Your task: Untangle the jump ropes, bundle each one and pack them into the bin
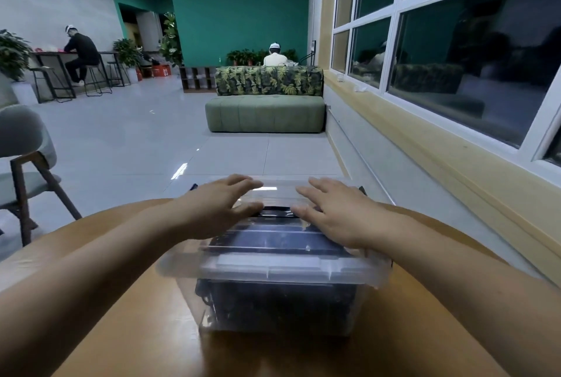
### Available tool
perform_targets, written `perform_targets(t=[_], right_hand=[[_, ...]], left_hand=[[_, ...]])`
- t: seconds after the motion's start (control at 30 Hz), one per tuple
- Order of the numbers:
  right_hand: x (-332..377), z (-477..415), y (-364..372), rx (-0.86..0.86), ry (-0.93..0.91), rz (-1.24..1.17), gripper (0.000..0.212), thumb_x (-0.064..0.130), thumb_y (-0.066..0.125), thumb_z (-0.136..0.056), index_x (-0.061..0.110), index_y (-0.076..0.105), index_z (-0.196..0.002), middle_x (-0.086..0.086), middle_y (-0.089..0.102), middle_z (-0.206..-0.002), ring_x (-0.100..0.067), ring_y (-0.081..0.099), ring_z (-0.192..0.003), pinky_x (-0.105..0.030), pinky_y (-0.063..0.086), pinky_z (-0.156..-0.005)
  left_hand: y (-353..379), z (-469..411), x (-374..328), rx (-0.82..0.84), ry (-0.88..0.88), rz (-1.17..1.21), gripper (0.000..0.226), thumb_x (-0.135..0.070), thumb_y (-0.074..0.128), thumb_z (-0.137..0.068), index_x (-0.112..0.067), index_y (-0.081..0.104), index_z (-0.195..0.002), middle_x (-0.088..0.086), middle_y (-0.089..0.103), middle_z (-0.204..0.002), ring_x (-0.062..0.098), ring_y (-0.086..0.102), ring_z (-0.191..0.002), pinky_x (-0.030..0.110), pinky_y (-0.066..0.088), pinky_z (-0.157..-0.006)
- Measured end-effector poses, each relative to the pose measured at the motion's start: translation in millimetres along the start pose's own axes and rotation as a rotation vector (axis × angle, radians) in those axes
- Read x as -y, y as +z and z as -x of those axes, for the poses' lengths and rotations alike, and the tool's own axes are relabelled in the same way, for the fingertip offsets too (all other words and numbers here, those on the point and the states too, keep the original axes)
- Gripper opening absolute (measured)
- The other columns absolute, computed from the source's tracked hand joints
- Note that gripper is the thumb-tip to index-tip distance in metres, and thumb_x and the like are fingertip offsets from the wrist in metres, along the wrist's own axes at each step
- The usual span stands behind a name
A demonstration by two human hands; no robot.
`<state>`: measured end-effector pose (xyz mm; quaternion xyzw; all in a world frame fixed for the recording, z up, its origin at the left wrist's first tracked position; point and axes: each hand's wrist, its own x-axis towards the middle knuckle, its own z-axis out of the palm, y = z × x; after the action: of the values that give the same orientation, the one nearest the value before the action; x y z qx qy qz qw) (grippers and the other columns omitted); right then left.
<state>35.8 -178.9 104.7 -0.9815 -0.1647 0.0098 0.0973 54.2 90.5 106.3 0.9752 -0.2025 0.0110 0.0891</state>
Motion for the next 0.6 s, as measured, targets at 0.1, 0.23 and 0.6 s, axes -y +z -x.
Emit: perform_targets(t=[0.1, 0.23, 0.6], right_hand=[[-6.0, -5.3, 7.5, -0.004, -0.024, 0.026, 0.071, 0.075, 0.018, -0.106, 0.044, 0.012, -0.17, 0.014, 0.004, -0.179, -0.011, 0.0, -0.165, -0.038, 0.005, -0.132], [-4.2, 1.5, 6.6, 0.051, -0.035, 0.053, 0.074, 0.081, 0.004, -0.101, 0.049, -0.001, -0.168, 0.021, -0.009, -0.177, -0.005, -0.01, -0.163, -0.028, -0.004, -0.129], [2.2, -14.4, -28.7, 0.28, 0.048, -0.084, 0.07, 0.071, 0.015, -0.109, 0.043, -0.005, -0.17, 0.01, -0.022, -0.177, -0.014, -0.022, -0.163, -0.039, -0.015, -0.131]], left_hand=[[12.4, -6.7, 6.7, -0.017, 0.061, -0.035, 0.07, -0.084, 0.012, -0.098, -0.055, 0.024, -0.161, -0.032, 0.016, -0.169, -0.001, 0.021, -0.155, 0.036, 0.021, -0.127], [20.2, -1.6, 10.3, -0.016, 0.07, 0.0, 0.074, -0.084, 0.004, -0.094, -0.058, 0.017, -0.162, -0.043, 0.006, -0.165, -0.018, -0.001, -0.152, 0.021, 0.005, -0.126], [-19.9, -15.2, -3.7, 0.309, -0.049, 0.08, 0.069, -0.072, 0.016, -0.104, -0.047, 0.007, -0.167, -0.021, 0.001, -0.176, 0.004, -0.011, -0.161, 0.039, -0.001, -0.132]])
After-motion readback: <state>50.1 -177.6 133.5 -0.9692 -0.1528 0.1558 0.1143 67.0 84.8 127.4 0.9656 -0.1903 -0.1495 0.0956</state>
